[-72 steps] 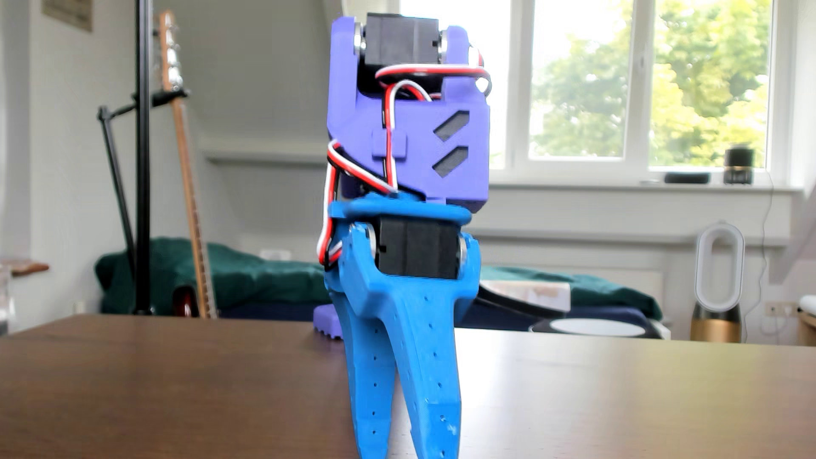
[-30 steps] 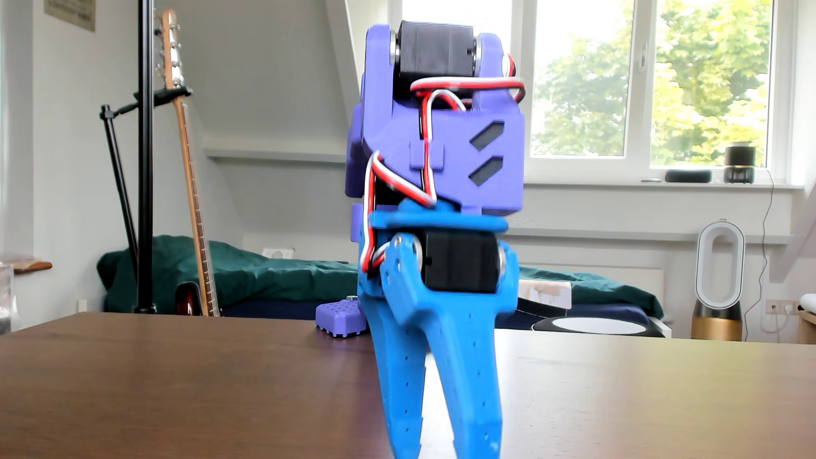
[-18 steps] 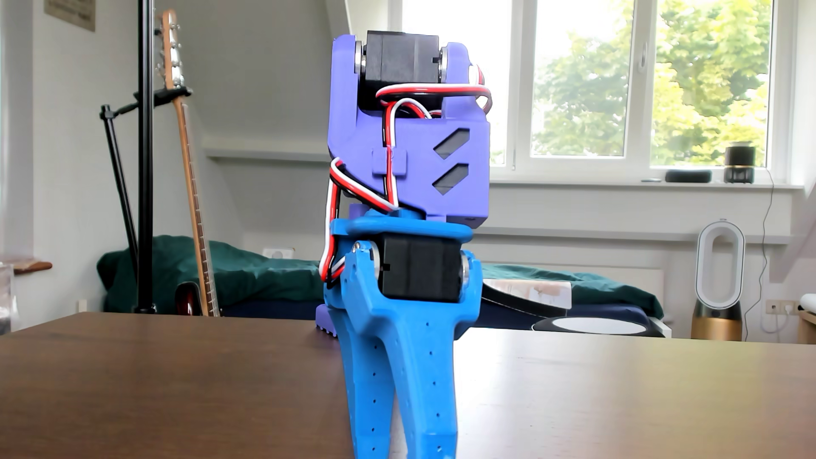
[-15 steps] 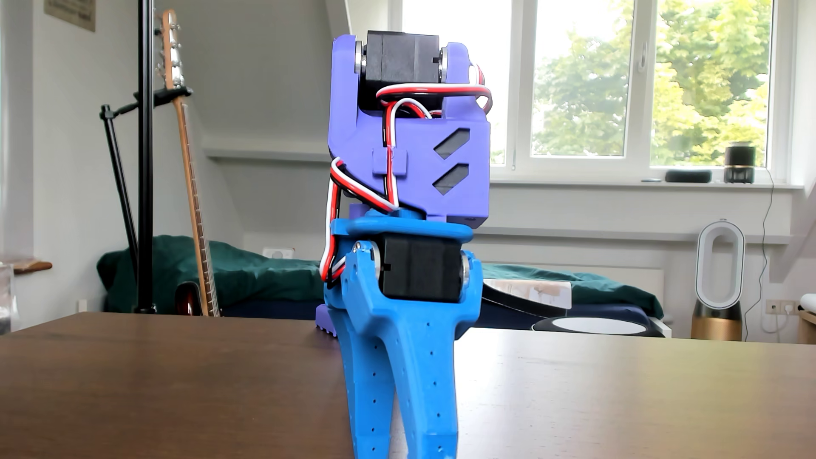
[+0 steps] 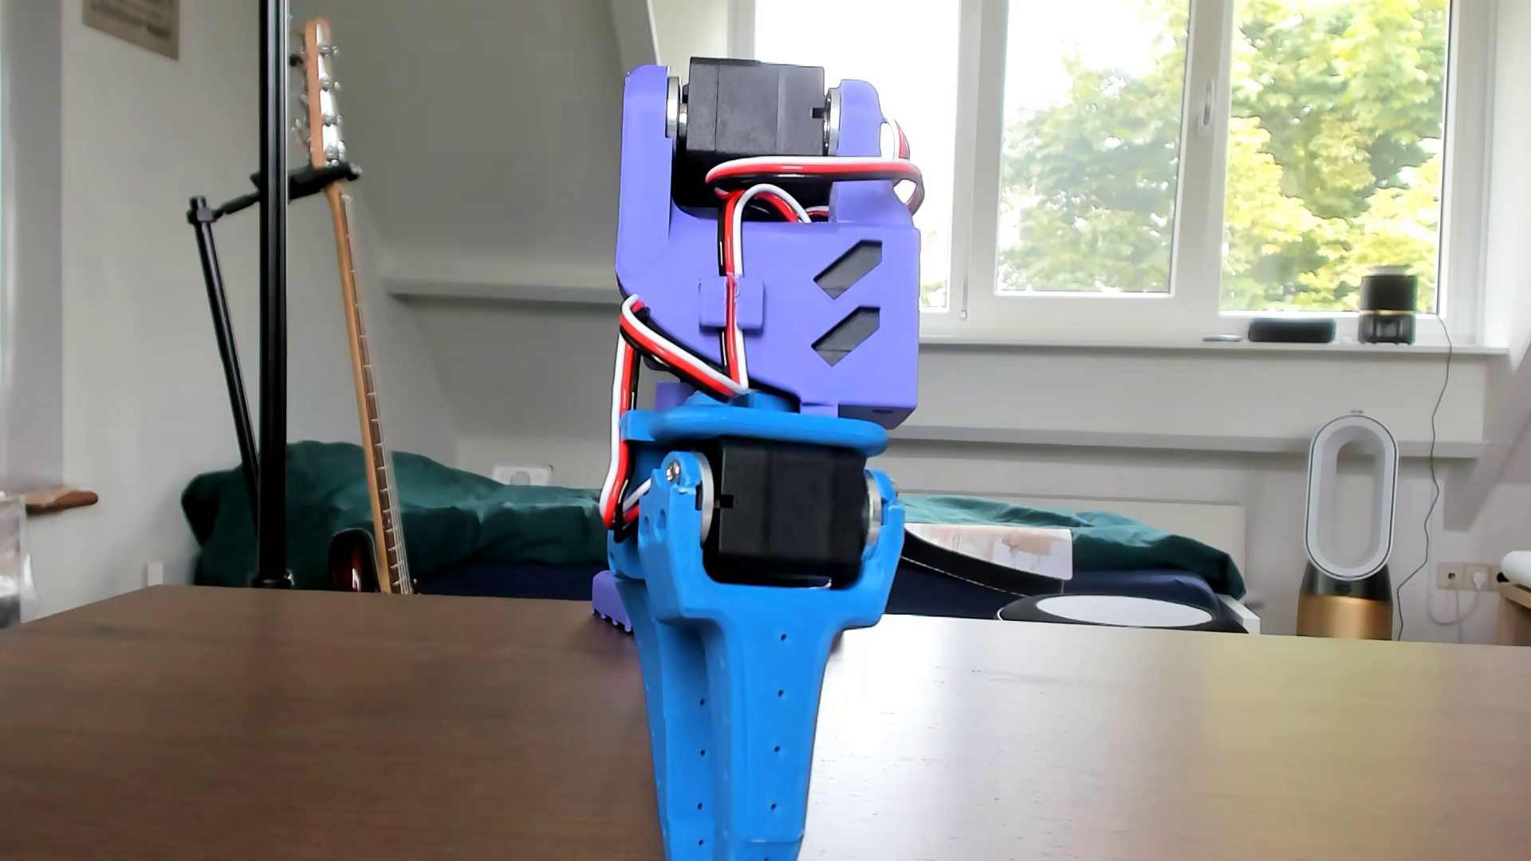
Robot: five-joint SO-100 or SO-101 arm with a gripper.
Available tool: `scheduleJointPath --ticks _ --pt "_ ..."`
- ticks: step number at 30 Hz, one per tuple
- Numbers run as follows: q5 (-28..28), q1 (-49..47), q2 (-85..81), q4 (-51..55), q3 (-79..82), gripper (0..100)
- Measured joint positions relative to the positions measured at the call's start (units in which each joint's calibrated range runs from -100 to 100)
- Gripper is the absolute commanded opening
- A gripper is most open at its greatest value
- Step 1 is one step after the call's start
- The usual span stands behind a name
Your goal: Grab the blue dice
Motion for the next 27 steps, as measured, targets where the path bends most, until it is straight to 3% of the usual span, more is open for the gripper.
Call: scheduleJointPath --ticks 13,21,27 --pt "0.00 0.00 0.00 0.00 0.00 11" --pt "0.00 0.00 0.00 0.00 0.00 22" --pt "0.00 0.00 0.00 0.00 0.00 22"
